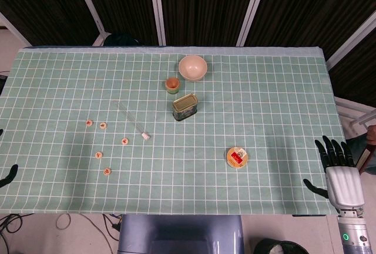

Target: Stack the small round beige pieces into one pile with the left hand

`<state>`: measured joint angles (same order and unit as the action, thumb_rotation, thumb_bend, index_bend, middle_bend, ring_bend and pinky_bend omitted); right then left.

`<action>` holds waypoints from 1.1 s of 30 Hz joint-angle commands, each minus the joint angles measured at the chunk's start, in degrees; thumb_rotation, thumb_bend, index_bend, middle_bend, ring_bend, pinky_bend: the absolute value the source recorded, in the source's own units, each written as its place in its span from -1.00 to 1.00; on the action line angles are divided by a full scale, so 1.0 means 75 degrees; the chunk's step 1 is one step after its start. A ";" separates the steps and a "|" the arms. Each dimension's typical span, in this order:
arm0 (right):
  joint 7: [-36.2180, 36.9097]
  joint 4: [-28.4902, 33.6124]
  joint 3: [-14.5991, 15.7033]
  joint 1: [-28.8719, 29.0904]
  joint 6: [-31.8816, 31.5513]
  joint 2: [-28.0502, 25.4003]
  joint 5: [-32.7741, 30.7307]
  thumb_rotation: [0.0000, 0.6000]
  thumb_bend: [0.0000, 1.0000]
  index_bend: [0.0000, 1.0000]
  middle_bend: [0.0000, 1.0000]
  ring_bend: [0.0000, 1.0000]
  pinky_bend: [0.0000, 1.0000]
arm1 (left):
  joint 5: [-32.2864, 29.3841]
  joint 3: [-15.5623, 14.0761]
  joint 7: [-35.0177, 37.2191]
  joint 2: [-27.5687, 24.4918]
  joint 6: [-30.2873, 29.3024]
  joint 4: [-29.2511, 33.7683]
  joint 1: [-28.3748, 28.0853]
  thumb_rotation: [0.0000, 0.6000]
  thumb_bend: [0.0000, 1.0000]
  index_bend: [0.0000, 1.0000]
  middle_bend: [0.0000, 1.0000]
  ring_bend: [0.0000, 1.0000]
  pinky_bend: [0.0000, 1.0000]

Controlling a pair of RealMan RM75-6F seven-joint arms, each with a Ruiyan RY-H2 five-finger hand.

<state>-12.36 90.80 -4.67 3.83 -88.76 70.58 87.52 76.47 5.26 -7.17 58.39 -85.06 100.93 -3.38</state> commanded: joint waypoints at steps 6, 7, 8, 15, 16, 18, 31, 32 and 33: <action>-0.0031 -0.0015 0.0018 0.0014 0.0041 0.0013 0.0004 1.00 -0.53 -0.89 -0.97 -0.94 -1.00 | -0.0030 0.0011 -0.0042 0.0010 0.0011 -0.0003 -0.0012 1.00 -0.40 -0.90 -1.00 -1.00 -1.00; -0.0024 -0.0011 0.0014 0.0015 0.0043 0.0011 -0.0002 1.00 -0.53 -0.89 -0.97 -0.94 -1.00 | -0.0038 0.0014 -0.0049 0.0013 0.0010 -0.0002 -0.0013 1.00 -0.40 -0.90 -1.00 -1.00 -1.00; -0.0012 -0.0005 0.0007 0.0011 0.0035 0.0005 -0.0010 1.00 -0.53 -0.89 -0.97 -0.94 -1.00 | -0.0035 0.0010 -0.0048 0.0012 0.0011 0.0005 -0.0012 1.00 -0.40 -0.90 -1.00 -1.00 -1.00; 0.0056 0.0030 -0.0026 -0.0033 -0.0052 -0.0043 -0.0040 1.00 -0.54 -0.89 -0.97 -0.94 -1.00 | 0.0038 -0.0009 0.0024 0.0005 -0.0001 0.0000 -0.0007 1.00 -0.47 -0.90 -1.00 -1.00 -1.00; 0.0062 0.0034 -0.0030 -0.0037 -0.0062 -0.0051 -0.0041 1.00 -0.53 -0.89 -0.97 -0.94 -1.00 | 0.0044 -0.0013 0.0022 0.0007 0.0012 -0.0004 -0.0014 1.00 -0.48 -0.90 -1.00 -1.00 -1.00; 0.0073 0.0040 -0.0031 -0.0043 -0.0065 -0.0062 -0.0048 1.00 -0.53 -0.89 -0.97 -0.94 -1.00 | 0.0045 -0.0015 0.0007 0.0015 0.0030 -0.0024 -0.0026 1.00 -0.50 -0.90 -1.00 -1.00 -1.00; 0.0114 0.0118 -0.0041 -0.0087 -0.0102 -0.0082 -0.0097 1.00 -0.53 -0.89 -0.97 -0.94 -1.00 | 0.0181 0.0046 0.0365 0.0025 -0.0035 -0.0274 -0.0047 1.00 -0.57 -0.82 -1.00 -1.00 -1.00; 0.0110 0.0124 -0.0040 -0.0091 -0.0113 -0.0084 -0.0092 1.00 -0.53 -0.89 -0.97 -0.94 -1.00 | 0.0200 0.0046 0.0401 0.0028 -0.0012 -0.0295 -0.0063 1.00 -0.58 -0.81 -1.00 -1.00 -1.00; 0.0112 0.0131 -0.0039 -0.0097 -0.0121 -0.0085 -0.0087 1.00 -0.53 -0.89 -0.97 -0.94 -1.00 | 0.0245 0.0041 0.0435 0.0034 0.0029 -0.0327 -0.0095 1.00 -0.58 -0.81 -1.00 -1.00 -1.00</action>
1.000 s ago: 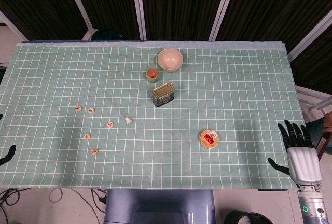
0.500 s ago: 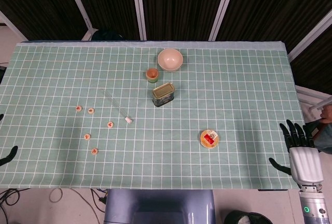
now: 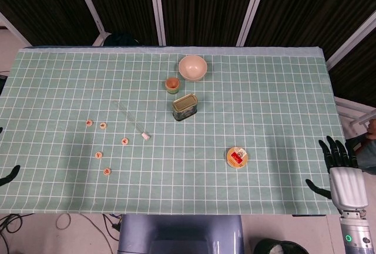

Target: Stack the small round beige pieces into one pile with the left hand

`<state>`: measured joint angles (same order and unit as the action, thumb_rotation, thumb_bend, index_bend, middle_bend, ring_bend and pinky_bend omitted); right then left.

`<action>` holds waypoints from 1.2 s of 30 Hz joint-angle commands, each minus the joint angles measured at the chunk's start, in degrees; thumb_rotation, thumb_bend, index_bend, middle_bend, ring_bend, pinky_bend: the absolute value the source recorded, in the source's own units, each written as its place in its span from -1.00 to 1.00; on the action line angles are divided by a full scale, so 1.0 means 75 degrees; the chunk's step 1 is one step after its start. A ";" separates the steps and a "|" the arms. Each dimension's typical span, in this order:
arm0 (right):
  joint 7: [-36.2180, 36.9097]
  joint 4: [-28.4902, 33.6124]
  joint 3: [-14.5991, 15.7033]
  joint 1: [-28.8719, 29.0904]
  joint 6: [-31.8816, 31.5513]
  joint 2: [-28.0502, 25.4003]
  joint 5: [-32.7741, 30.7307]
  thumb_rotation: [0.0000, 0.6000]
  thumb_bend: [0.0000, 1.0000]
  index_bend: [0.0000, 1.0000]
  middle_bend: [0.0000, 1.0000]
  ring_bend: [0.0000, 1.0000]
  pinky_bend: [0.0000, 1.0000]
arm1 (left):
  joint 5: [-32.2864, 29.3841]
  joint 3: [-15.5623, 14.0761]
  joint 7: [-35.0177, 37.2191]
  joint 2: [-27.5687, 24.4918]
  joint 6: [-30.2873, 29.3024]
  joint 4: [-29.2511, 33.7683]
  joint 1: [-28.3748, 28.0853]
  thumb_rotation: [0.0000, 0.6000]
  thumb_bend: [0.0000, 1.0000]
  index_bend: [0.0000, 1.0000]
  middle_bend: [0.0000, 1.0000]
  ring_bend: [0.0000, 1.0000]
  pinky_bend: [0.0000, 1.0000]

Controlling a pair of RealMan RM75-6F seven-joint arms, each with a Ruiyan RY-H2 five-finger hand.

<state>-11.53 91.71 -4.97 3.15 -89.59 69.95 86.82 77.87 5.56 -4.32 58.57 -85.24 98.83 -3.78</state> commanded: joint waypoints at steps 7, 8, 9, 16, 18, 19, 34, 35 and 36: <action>0.0004 0.0038 0.0009 -0.0019 -0.0007 -0.0001 0.0000 1.00 -0.54 -0.89 -0.97 -0.94 -1.00 | 0.0478 -0.0050 0.0063 -0.0142 0.0849 -0.0201 -0.0612 1.00 -0.58 -0.78 -1.00 -1.00 -1.00; 0.0010 0.0045 0.0008 -0.0019 0.0004 -0.0002 -0.0013 1.00 -0.54 -0.89 -0.97 -0.94 -1.00 | 0.0519 -0.0020 0.0091 -0.0173 0.0995 -0.0207 -0.0736 1.00 -0.58 -0.76 -1.00 -1.00 -1.00; 0.0019 0.0056 0.0006 -0.0020 0.0016 -0.0003 -0.0031 1.00 -0.54 -0.89 -0.97 -0.94 -1.00 | 0.0555 0.0015 0.0067 -0.0187 0.1119 -0.0223 -0.0857 1.00 -0.58 -0.74 -1.00 -1.00 -1.00; 0.0017 0.0080 -0.0024 -0.0023 0.0010 -0.0011 -0.0067 1.00 -0.53 -0.89 -0.97 -0.94 -1.00 | 0.0753 0.0027 -0.0386 -0.0083 0.2424 -0.0095 -0.1821 1.00 -0.58 -0.69 -1.00 -1.00 -1.00; 0.0023 0.0079 -0.0033 -0.0025 0.0009 -0.0011 -0.0083 1.00 -0.54 -0.89 -0.97 -0.94 -1.00 | 0.0798 -0.0041 -0.0619 -0.0014 0.2681 -0.0028 -0.1990 1.00 -0.58 -0.68 -1.00 -1.00 -1.00; 0.0030 0.0081 -0.0037 -0.0026 0.0014 -0.0012 -0.0095 1.00 -0.54 -0.89 -0.97 -0.94 -1.00 | 0.0853 -0.0102 -0.0768 0.0043 0.2796 0.0010 -0.2060 1.00 -0.58 -0.67 -1.00 -1.00 -1.00; 0.0144 0.0122 -0.0081 -0.0042 0.0046 -0.0068 -0.0209 1.00 -0.54 -0.89 -0.97 -0.94 -1.00 | 0.0669 -0.0758 -0.2224 0.1094 0.3586 -0.0184 -0.2383 1.00 -0.57 -0.47 -1.00 -1.00 -1.00; 0.0148 0.0125 -0.0082 -0.0042 0.0048 -0.0069 -0.0213 1.00 -0.54 -0.89 -0.97 -0.94 -1.00 | 0.0648 -0.0773 -0.2268 0.1173 0.3611 -0.0249 -0.2401 1.00 -0.57 -0.46 -1.00 -1.00 -1.00; 0.0151 0.0128 -0.0084 -0.0042 0.0050 -0.0071 -0.0217 1.00 -0.54 -0.89 -0.97 -0.94 -1.00 | 0.0632 -0.0782 -0.2300 0.1242 0.3621 -0.0310 -0.2416 1.00 -0.57 -0.45 -1.00 -1.00 -1.00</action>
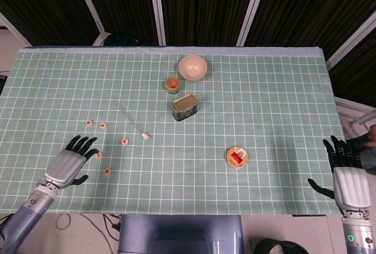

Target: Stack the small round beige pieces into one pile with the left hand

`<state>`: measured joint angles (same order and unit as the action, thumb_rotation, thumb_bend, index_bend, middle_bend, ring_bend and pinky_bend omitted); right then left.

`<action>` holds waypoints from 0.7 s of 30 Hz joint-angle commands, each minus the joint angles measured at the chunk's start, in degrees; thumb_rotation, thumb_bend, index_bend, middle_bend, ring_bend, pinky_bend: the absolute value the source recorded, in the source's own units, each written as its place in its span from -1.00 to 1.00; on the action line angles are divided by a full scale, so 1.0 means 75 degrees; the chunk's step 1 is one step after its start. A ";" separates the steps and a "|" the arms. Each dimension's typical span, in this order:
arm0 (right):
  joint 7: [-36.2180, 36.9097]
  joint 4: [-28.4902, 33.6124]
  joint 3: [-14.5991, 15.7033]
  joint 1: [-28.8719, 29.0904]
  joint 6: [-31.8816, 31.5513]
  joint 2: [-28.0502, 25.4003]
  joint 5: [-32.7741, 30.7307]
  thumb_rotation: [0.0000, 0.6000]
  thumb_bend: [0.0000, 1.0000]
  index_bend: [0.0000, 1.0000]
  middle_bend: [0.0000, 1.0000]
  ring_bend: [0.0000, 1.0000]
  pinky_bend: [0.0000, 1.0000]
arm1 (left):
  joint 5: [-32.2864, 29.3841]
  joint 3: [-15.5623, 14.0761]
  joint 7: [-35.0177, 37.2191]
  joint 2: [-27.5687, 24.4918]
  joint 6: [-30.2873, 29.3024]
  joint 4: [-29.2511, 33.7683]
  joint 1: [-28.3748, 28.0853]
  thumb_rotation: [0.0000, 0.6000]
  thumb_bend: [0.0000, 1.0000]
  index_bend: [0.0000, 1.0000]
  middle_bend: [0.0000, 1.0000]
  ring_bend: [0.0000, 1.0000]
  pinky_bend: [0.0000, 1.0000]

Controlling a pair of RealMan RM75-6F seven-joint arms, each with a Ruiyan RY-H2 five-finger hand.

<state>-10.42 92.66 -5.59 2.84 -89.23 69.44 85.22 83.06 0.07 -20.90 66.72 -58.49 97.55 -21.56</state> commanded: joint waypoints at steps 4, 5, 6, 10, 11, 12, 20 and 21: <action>0.0019 0.0013 -0.0011 0.0000 0.0015 -0.0008 -0.0031 1.00 -0.54 -0.89 -0.97 -0.94 -1.00 | -0.0169 -0.0064 -0.0110 0.0375 0.0136 -0.0326 -0.0108 1.00 -0.53 -0.40 -1.00 -1.00 -1.00; 0.0026 0.0016 -0.0015 0.0000 0.0018 -0.0010 -0.0040 1.00 -0.54 -0.89 -0.97 -0.94 -1.00 | -0.0192 -0.0062 -0.0092 0.0428 0.0152 -0.0371 -0.0126 1.00 -0.52 -0.39 -1.00 -1.00 -1.00; 0.0030 0.0018 -0.0017 0.0000 0.0022 -0.0011 -0.0047 1.00 -0.53 -0.88 -0.97 -0.94 -1.00 | -0.0203 -0.0064 -0.0079 0.0480 0.0163 -0.0417 -0.0144 1.00 -0.52 -0.39 -1.00 -1.00 -1.00; 0.0026 0.0026 -0.0015 -0.0002 0.0025 -0.0015 -0.0051 1.00 -0.53 -0.88 -0.97 -0.94 -1.00 | -0.0205 -0.0130 -0.0140 0.0678 0.0248 -0.0611 -0.0219 1.00 -0.52 -0.36 -1.00 -1.00 -1.00; 0.0026 0.0026 -0.0016 -0.0003 0.0022 -0.0015 -0.0051 1.00 -0.53 -0.88 -0.97 -0.94 -1.00 | -0.0214 -0.0156 -0.0161 0.0740 0.0281 -0.0662 -0.0240 1.00 -0.52 -0.35 -1.00 -1.00 -1.00; 0.0026 0.0025 -0.0016 -0.0003 0.0023 -0.0014 -0.0052 1.00 -0.53 -0.88 -0.97 -0.94 -1.00 | -0.0215 -0.0165 -0.0167 0.0767 0.0290 -0.0681 -0.0249 1.00 -0.52 -0.34 -1.00 -1.00 -1.00; 0.0046 0.0037 -0.0025 -0.0001 0.0046 -0.0020 -0.0086 1.00 -0.54 -0.88 -0.97 -0.94 -1.00 | -0.0196 -0.0261 -0.0270 0.1125 0.0342 -0.0900 -0.0354 1.00 -0.51 -0.26 -1.00 -1.00 -1.00; 0.0050 0.0039 -0.0028 -0.0001 0.0049 -0.0020 -0.0095 1.00 -0.53 -0.88 -0.97 -0.94 -1.00 | -0.0188 -0.0275 -0.0286 0.1171 0.0341 -0.0933 -0.0361 1.00 -0.50 -0.25 -1.00 -1.00 -1.00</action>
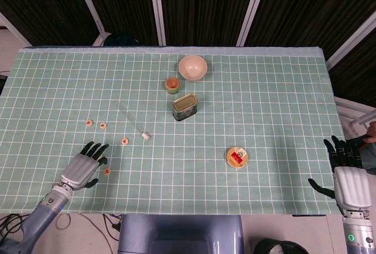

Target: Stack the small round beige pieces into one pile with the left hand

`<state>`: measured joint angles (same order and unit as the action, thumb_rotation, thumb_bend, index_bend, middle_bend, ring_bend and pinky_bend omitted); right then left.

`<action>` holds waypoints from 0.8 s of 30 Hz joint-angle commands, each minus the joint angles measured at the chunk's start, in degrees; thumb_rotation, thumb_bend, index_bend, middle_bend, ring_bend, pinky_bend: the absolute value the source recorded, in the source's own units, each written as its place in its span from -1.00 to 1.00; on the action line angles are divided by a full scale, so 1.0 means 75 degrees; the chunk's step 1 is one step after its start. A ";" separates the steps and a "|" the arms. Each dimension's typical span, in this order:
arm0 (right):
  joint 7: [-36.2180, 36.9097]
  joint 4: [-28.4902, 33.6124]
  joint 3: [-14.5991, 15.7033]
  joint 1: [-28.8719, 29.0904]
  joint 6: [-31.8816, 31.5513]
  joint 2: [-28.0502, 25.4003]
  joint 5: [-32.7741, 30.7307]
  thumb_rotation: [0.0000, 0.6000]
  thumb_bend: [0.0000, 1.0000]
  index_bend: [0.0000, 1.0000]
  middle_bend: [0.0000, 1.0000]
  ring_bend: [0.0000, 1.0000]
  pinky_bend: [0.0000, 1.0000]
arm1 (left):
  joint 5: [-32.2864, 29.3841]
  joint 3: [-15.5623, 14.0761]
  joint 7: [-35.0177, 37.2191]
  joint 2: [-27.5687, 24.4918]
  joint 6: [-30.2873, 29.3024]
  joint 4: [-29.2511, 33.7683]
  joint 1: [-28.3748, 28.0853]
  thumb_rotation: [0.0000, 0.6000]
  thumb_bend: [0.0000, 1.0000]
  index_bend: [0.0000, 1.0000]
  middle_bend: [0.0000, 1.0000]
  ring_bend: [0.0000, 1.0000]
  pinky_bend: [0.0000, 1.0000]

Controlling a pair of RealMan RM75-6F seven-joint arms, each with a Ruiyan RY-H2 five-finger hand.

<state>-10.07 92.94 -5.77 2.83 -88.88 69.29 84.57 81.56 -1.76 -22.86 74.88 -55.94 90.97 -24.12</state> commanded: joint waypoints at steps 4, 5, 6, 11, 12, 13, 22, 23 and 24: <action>0.0011 0.0038 -0.0018 -0.0005 0.0039 -0.0016 -0.0085 1.00 -0.54 -0.87 -0.97 -0.94 -1.00 | -0.0048 -0.0071 -0.0206 0.0281 0.0069 -0.0217 -0.0073 1.00 -0.46 -0.23 -1.00 -1.00 -1.00; 0.0012 0.0042 -0.0022 -0.0005 0.0039 -0.0020 -0.0092 1.00 -0.53 -0.87 -0.97 -0.94 -1.00 | -0.0078 -0.0071 -0.0232 0.0319 0.0083 -0.0240 -0.0084 1.00 -0.46 -0.22 -1.00 -1.00 -1.00; 0.0012 0.0045 -0.0025 -0.0004 0.0038 -0.0022 -0.0092 1.00 -0.54 -0.87 -0.97 -0.94 -1.00 | -0.0104 -0.0069 -0.0250 0.0354 0.0087 -0.0257 -0.0092 1.00 -0.45 -0.22 -1.00 -1.00 -1.00; 0.0013 0.0046 -0.0028 0.0000 0.0040 -0.0027 -0.0091 1.00 -0.53 -0.87 -0.97 -0.94 -1.00 | -0.0158 -0.0082 -0.0393 0.0538 0.0055 -0.0417 -0.0118 1.00 -0.45 -0.19 -1.00 -1.00 -1.00; 0.0014 0.0045 -0.0028 0.0000 0.0042 -0.0028 -0.0091 1.00 -0.53 -0.87 -0.97 -0.94 -1.00 | -0.0169 -0.0087 -0.0435 0.0570 0.0051 -0.0448 -0.0124 1.00 -0.44 -0.18 -1.00 -1.00 -1.00; 0.0017 0.0045 -0.0027 0.0002 0.0044 -0.0028 -0.0089 1.00 -0.53 -0.87 -0.97 -0.94 -1.00 | -0.0179 -0.0092 -0.0487 0.0605 0.0035 -0.0481 -0.0129 1.00 -0.43 -0.17 -1.00 -1.00 -1.00; 0.0015 0.0032 -0.0020 0.0010 0.0049 -0.0019 -0.0071 1.00 -0.53 -0.87 -0.97 -0.94 -1.00 | -0.0240 -0.0141 -0.0583 0.0668 -0.0032 -0.0556 -0.0140 1.00 -0.39 -0.08 -1.00 -1.00 -1.00; 0.0013 0.0031 -0.0020 0.0010 0.0050 -0.0019 -0.0072 1.00 -0.53 -0.87 -0.97 -0.94 -1.00 | -0.0256 -0.0143 -0.0586 0.0673 -0.0028 -0.0568 -0.0145 1.00 -0.39 -0.08 -1.00 -1.00 -1.00; 0.0009 0.0031 -0.0020 0.0011 0.0052 -0.0017 -0.0074 1.00 -0.53 -0.87 -0.97 -0.94 -1.00 | -0.0269 -0.0140 -0.0588 0.0681 -0.0027 -0.0583 -0.0151 1.00 -0.39 -0.08 -1.00 -1.00 -1.00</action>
<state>-9.99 93.17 -5.93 2.92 -88.49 69.16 84.01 79.57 -2.82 -27.25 79.97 -56.16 86.62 -25.23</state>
